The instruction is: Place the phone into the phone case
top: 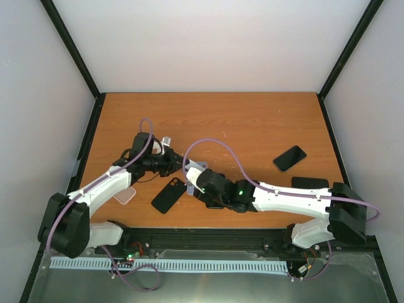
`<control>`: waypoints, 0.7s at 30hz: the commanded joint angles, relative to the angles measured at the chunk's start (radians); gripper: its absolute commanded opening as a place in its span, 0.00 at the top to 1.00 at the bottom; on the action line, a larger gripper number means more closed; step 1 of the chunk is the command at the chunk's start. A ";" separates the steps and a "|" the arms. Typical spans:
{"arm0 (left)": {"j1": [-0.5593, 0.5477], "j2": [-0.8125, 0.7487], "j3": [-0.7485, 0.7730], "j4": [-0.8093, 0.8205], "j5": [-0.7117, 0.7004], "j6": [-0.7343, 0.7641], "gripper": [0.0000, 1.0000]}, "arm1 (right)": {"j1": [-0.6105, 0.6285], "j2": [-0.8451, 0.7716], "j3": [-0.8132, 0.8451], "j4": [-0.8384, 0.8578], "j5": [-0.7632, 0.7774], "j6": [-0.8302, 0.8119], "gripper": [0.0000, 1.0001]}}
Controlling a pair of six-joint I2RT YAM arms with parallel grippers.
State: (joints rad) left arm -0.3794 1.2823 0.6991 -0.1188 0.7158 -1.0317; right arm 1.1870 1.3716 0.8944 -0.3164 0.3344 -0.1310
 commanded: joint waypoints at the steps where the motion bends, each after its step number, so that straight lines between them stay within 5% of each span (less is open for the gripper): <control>1: 0.007 -0.065 -0.012 0.046 -0.013 -0.131 1.00 | 0.036 0.017 -0.011 0.048 0.163 -0.030 0.44; 17: 0.007 -0.179 -0.036 -0.018 -0.046 -0.306 0.98 | 0.164 0.049 -0.055 0.214 0.513 -0.163 0.95; 21: 0.007 -0.227 -0.054 -0.002 -0.102 -0.319 0.66 | 0.165 0.016 -0.072 0.224 0.485 -0.125 0.97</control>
State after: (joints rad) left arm -0.3798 1.1255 0.6422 -0.1642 0.6640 -1.3273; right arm 1.3479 1.4414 0.8440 -0.1486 0.8024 -0.2955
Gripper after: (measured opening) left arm 0.200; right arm 0.105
